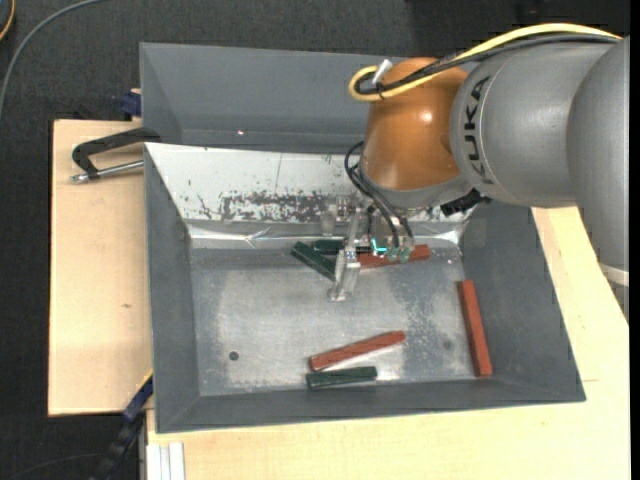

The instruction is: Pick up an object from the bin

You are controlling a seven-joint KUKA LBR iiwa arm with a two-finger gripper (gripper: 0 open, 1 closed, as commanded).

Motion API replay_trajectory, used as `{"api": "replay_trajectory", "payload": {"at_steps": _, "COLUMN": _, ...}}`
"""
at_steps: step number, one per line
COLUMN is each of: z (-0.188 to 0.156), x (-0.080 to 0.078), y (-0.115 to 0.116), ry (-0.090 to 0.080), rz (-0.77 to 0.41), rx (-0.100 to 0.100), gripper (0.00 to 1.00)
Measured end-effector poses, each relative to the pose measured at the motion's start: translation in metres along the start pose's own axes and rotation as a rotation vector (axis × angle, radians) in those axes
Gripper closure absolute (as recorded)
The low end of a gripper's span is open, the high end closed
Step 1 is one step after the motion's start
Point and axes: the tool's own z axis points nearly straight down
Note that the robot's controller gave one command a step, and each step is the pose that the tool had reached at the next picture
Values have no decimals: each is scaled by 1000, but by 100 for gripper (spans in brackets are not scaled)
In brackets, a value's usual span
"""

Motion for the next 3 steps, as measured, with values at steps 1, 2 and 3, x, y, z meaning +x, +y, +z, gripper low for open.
{"api": "replay_trajectory", "payload": {"at_steps": 1, "z": 60, "x": 8, "y": -30, "ry": -9, "rz": 531, "rx": -3, "gripper": 0}}
{"api": "replay_trajectory", "payload": {"at_steps": 2, "z": 56, "x": 5, "y": -29, "ry": -21, "rz": 529, "rx": -6, "gripper": 100}}
{"api": "replay_trajectory", "payload": {"at_steps": 3, "z": 59, "x": 8, "y": -30, "ry": -12, "rz": 529, "rx": -3, "gripper": 0}}
